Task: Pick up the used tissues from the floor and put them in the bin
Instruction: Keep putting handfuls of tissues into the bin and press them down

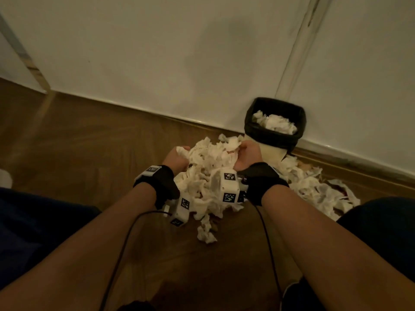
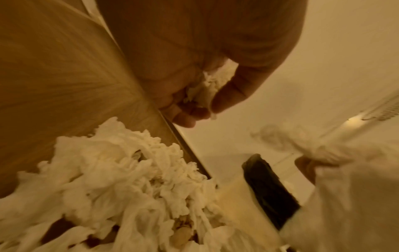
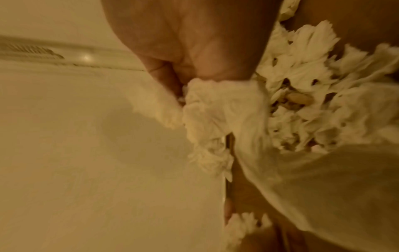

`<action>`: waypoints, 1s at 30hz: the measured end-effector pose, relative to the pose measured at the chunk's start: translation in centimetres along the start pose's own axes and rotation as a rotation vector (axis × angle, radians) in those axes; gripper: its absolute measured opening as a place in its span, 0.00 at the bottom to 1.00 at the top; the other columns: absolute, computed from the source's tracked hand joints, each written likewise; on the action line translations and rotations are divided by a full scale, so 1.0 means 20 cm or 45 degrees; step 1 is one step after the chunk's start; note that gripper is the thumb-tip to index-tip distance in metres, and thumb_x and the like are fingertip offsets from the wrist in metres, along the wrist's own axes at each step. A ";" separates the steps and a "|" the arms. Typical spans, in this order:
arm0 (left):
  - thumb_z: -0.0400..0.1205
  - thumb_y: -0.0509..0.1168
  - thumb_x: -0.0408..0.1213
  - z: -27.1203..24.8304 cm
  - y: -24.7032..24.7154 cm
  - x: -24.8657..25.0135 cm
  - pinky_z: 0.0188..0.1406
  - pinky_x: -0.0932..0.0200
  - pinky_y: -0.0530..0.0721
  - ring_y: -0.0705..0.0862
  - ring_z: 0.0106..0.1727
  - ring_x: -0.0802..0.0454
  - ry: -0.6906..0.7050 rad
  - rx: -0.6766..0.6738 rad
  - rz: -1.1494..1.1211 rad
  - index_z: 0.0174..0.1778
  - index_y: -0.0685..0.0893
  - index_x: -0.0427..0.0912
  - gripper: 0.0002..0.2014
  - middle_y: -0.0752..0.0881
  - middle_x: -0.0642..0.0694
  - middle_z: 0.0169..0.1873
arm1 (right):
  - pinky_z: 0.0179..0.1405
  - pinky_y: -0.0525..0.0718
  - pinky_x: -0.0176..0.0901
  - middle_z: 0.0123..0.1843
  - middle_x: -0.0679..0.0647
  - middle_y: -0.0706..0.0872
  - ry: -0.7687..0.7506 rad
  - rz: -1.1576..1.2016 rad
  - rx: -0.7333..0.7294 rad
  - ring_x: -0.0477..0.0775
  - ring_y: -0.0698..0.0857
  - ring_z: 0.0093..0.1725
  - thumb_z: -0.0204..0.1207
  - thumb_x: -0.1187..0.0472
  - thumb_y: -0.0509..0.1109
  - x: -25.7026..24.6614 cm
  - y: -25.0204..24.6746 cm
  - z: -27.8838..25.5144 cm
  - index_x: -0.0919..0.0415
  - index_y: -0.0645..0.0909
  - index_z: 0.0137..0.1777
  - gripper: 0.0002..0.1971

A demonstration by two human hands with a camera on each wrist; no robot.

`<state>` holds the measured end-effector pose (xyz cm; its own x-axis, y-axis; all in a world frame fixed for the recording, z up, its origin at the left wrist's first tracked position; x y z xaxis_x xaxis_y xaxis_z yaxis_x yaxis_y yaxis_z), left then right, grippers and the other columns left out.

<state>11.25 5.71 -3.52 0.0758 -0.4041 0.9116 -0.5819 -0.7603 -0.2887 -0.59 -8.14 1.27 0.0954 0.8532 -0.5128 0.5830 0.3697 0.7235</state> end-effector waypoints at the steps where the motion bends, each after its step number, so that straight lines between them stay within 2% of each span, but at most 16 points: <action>1: 0.78 0.59 0.19 -0.01 0.02 0.04 0.46 0.51 0.78 0.78 0.45 0.44 0.005 -0.018 -0.040 0.51 0.78 0.40 0.13 0.79 0.39 0.45 | 0.28 0.74 0.43 0.17 0.55 0.75 -0.031 0.019 -0.028 0.55 0.78 0.17 0.72 0.70 0.46 -0.04 0.03 -0.03 0.59 0.64 0.31 0.12; 3: 0.79 0.65 0.26 -0.04 0.06 0.11 0.45 0.52 0.79 0.78 0.45 0.46 0.020 -0.035 -0.073 0.52 0.77 0.42 0.10 0.79 0.39 0.47 | 0.29 0.67 0.41 0.14 0.53 0.69 -0.118 0.073 -0.051 0.51 0.70 0.18 0.61 0.69 0.50 -0.10 0.06 -0.07 0.59 0.60 0.27 0.06; 4: 0.78 0.68 0.31 -0.05 0.08 0.14 0.43 0.53 0.80 0.79 0.43 0.47 0.043 -0.036 -0.057 0.52 0.77 0.42 0.09 0.80 0.41 0.46 | 0.29 0.65 0.41 0.14 0.52 0.67 -0.161 0.125 -0.062 0.50 0.66 0.20 0.59 0.67 0.51 -0.13 0.07 -0.08 0.59 0.62 0.24 0.06; 5: 0.77 0.71 0.34 -0.05 0.09 0.16 0.42 0.53 0.81 0.79 0.42 0.49 0.070 -0.033 -0.018 0.51 0.76 0.42 0.11 0.80 0.43 0.44 | 0.29 0.65 0.41 0.14 0.52 0.66 -0.191 0.179 -0.068 0.50 0.65 0.22 0.62 0.66 0.51 -0.16 0.06 -0.09 0.59 0.64 0.19 0.11; 7: 0.74 0.74 0.37 -0.07 0.13 0.22 0.44 0.54 0.81 0.80 0.43 0.50 0.153 -0.015 0.128 0.53 0.76 0.42 0.16 0.80 0.46 0.43 | 0.29 0.70 0.39 0.14 0.51 0.67 -0.241 0.198 -0.068 0.50 0.68 0.20 0.77 0.60 0.52 -0.22 0.04 -0.10 0.58 0.66 0.14 0.26; 8: 0.74 0.74 0.35 -0.07 0.14 0.25 0.45 0.56 0.79 0.79 0.46 0.50 0.212 0.000 0.209 0.55 0.76 0.41 0.17 0.79 0.46 0.46 | 0.27 0.75 0.37 0.14 0.51 0.69 -0.253 0.156 -0.064 0.50 0.72 0.19 0.82 0.55 0.53 -0.25 0.04 -0.11 0.58 0.69 0.16 0.30; 9: 0.74 0.73 0.31 -0.08 0.16 0.28 0.46 0.58 0.76 0.78 0.49 0.49 0.269 0.009 0.285 0.57 0.76 0.39 0.19 0.79 0.44 0.48 | 0.25 0.80 0.36 0.16 0.52 0.73 -0.259 0.075 -0.055 0.51 0.76 0.19 0.84 0.53 0.55 -0.28 0.04 -0.13 0.59 0.73 0.22 0.27; 11: 0.75 0.67 0.24 -0.08 0.20 0.36 0.48 0.56 0.75 0.79 0.54 0.43 0.356 0.003 0.346 0.58 0.75 0.35 0.16 0.79 0.35 0.52 | 0.23 0.84 0.42 0.26 0.56 0.80 -0.257 -0.069 -0.008 0.53 0.83 0.26 0.85 0.61 0.56 -0.33 0.03 -0.16 0.60 0.74 0.37 0.14; 13: 0.77 0.59 0.18 -0.10 0.24 0.45 0.48 0.50 0.77 0.80 0.53 0.40 0.396 -0.036 0.258 0.51 0.75 0.36 0.11 0.80 0.32 0.47 | 0.23 0.85 0.43 0.35 0.59 0.79 -0.275 -0.060 0.046 0.56 0.81 0.35 0.85 0.70 0.51 -0.39 0.00 -0.17 0.57 0.67 0.37 0.15; 15: 0.79 0.53 0.15 -0.11 0.31 0.54 0.40 0.52 0.77 0.80 0.50 0.42 0.378 -0.097 0.118 0.52 0.74 0.35 0.13 0.78 0.37 0.38 | 0.31 0.84 0.42 0.40 0.58 0.75 -0.301 -0.025 0.090 0.53 0.77 0.39 0.85 0.72 0.48 -0.45 -0.03 -0.20 0.56 0.67 0.37 0.17; 17: 0.82 0.48 0.18 -0.11 0.39 0.61 0.33 0.57 0.79 0.83 0.44 0.41 0.345 -0.159 0.035 0.53 0.69 0.35 0.11 0.79 0.39 0.37 | 0.30 0.81 0.37 0.34 0.56 0.80 -0.317 0.018 0.124 0.50 0.79 0.33 0.87 0.68 0.47 -0.51 -0.05 -0.25 0.59 0.75 0.36 0.21; 19: 0.85 0.46 0.23 -0.13 0.48 0.67 0.27 0.61 0.78 0.82 0.33 0.48 0.332 -0.205 0.046 0.51 0.68 0.35 0.08 0.82 0.39 0.39 | 0.26 0.81 0.38 0.23 0.55 0.81 -0.324 0.151 0.125 0.51 0.80 0.26 0.88 0.64 0.46 -0.54 -0.06 -0.28 0.62 0.76 0.32 0.24; 22: 0.86 0.46 0.26 -0.15 0.61 0.77 0.22 0.64 0.76 0.82 0.24 0.58 0.388 -0.226 0.036 0.51 0.70 0.35 0.08 0.81 0.42 0.34 | 0.29 0.77 0.33 0.34 0.52 0.72 -0.397 0.220 0.165 0.46 0.72 0.31 0.88 0.65 0.44 -0.65 -0.08 -0.33 0.58 0.69 0.37 0.19; 26: 0.82 0.48 0.21 -0.15 0.70 0.86 0.29 0.60 0.75 0.76 0.33 0.52 0.422 -0.219 0.081 0.52 0.69 0.39 0.10 0.76 0.43 0.34 | 0.34 0.76 0.31 0.38 0.49 0.70 -0.505 0.139 0.237 0.42 0.70 0.35 0.88 0.64 0.45 -0.79 -0.14 -0.35 0.57 0.67 0.37 0.17; 28: 0.80 0.50 0.20 -0.14 0.68 0.90 0.37 0.59 0.78 0.75 0.36 0.53 0.497 -0.224 0.175 0.47 0.71 0.37 0.09 0.75 0.44 0.35 | 0.26 0.76 0.28 0.35 0.50 0.67 -0.483 0.375 0.164 0.43 0.68 0.31 0.87 0.67 0.45 -0.86 -0.13 -0.35 0.58 0.68 0.37 0.18; 30: 0.80 0.55 0.21 -0.12 0.65 0.95 0.33 0.63 0.74 0.73 0.30 0.57 0.571 -0.221 0.194 0.34 0.71 0.39 0.12 0.73 0.47 0.30 | 0.18 0.77 0.30 0.33 0.51 0.66 -0.532 0.487 0.124 0.44 0.66 0.30 0.82 0.74 0.44 -0.94 -0.12 -0.34 0.58 0.69 0.37 0.18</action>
<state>3.20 -10.64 10.67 -0.3537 -0.2165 0.9100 -0.6884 -0.5984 -0.4099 -9.27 -22.55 12.41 0.6135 0.6942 -0.3764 0.5142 0.0106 0.8576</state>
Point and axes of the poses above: each hand's wrist, its own z-axis towards the middle knuckle, its own y-axis out of the palm, x = y × z, the point moved 1 cm from there along z, towards the middle knuckle
